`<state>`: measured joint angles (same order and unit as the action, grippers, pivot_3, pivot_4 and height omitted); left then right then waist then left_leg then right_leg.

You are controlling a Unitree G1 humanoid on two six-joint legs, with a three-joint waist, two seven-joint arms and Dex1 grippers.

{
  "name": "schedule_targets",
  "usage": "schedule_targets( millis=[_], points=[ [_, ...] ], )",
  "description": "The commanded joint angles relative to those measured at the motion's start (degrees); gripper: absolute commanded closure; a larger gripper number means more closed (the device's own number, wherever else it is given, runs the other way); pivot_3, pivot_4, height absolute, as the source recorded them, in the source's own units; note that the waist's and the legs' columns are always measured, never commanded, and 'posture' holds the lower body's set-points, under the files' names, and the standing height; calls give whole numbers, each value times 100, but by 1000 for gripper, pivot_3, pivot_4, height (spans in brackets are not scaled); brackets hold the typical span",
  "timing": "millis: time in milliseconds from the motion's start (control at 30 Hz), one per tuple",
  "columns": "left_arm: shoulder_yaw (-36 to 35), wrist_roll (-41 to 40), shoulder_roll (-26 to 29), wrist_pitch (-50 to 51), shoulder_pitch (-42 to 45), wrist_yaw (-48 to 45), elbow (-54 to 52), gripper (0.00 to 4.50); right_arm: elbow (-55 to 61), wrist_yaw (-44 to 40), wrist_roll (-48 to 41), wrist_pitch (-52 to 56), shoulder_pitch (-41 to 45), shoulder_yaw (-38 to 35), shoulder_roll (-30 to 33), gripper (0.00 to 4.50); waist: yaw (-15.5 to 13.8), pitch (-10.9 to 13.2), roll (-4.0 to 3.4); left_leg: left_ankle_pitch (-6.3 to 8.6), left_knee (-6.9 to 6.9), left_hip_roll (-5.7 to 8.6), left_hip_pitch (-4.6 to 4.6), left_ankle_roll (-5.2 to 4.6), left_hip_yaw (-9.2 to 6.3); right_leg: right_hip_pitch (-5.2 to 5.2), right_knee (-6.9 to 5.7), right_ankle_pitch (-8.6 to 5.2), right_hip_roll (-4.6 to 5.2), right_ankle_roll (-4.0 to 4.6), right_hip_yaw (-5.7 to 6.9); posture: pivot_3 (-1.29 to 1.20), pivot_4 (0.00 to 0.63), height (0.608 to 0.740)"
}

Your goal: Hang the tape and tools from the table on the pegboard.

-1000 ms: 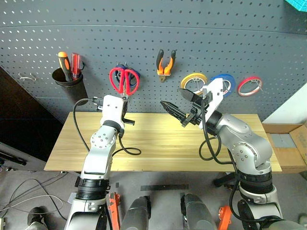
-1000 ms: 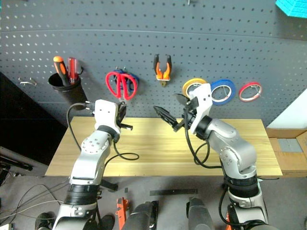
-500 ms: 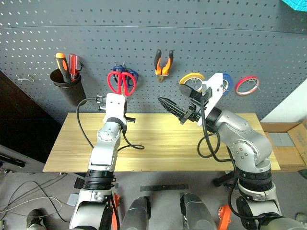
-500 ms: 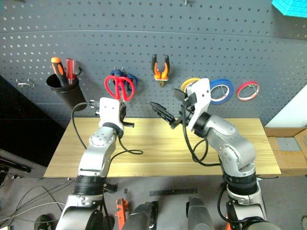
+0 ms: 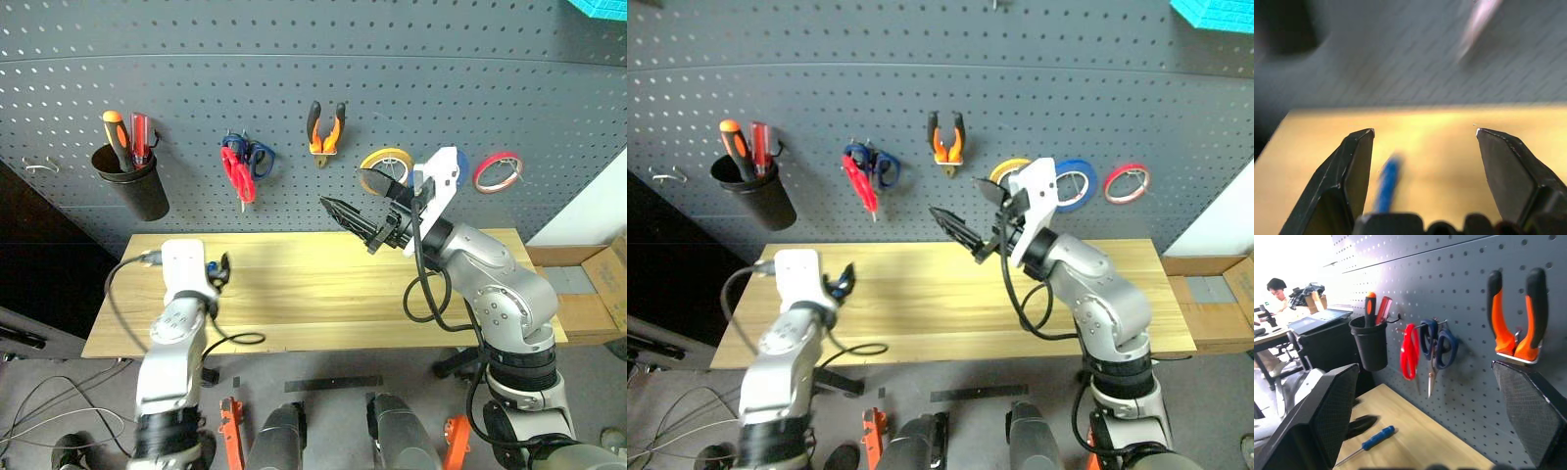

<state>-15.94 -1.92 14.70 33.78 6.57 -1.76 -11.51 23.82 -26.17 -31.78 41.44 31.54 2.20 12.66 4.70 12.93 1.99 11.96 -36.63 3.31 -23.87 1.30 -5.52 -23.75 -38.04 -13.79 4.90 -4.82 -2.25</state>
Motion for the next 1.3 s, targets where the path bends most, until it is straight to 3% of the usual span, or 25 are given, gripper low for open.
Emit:
schedule_targets(
  millis=[33, 233, 433, 700, 833, 1033, 1300],
  points=[
    [-423, -31, 453, 934, 243, 22, 160, 867, 167, -67, -113, -51, 0, 125, -49, 0, -35, 0, 0, 0, -3, -1, 1, 0, -3, 3, 0, 2, -4, 3, 2, -49, 185, 740],
    [-296, -679, 1277, 2337, 1001, -1082, 962, 867, 209, 22, -136, 89, -7, 248, -81, 0, -163, 1, 0, -2, -35, 3, 6, -1, -16, 33, 19, 8, -6, -9, 15, -53, 218, 740],
    [77, -1050, 1982, 3060, 1799, -2028, 2387, 867, 389, 121, -245, 312, -195, 268, -10, 0, -139, 15, 4, -1, -15, -1, 5, -1, -18, 16, 7, 7, -8, -4, 14, -56, 249, 740],
    [831, -753, 2458, 2437, 3026, -2520, 3941, 867, 457, 244, -241, 420, -226, 298, -62, 0, -146, 45, 14, -2, 10, -4, -2, -1, -21, -1, 11, 6, -7, 2, 13, -49, 259, 740],
    [1367, -313, 2537, 1529, 3823, -2792, 5454, 867, 372, 288, -206, 381, -147, 291, -103, 0, -148, 47, 12, -1, 15, 0, -1, -1, -15, -1, 17, 6, -5, 1, 10, -50, 270, 740],
    [1639, 204, 2359, 258, 4491, -2395, 7098, 867, 455, 329, -254, 479, -146, 244, -64, 0, -134, 119, 28, -2, 30, -1, -7, -1, -9, -19, 18, 5, -4, 1, 8, -62, 284, 740],
    [1606, 429, 2005, -584, 4778, -1816, 7783, 867, 464, 416, -327, 566, -92, 221, -104, 0, -141, 200, 50, -2, 28, 2, -55, -1, -12, -61, 13, 6, 3, 2, 13, -58, 299, 740]
  ],
)
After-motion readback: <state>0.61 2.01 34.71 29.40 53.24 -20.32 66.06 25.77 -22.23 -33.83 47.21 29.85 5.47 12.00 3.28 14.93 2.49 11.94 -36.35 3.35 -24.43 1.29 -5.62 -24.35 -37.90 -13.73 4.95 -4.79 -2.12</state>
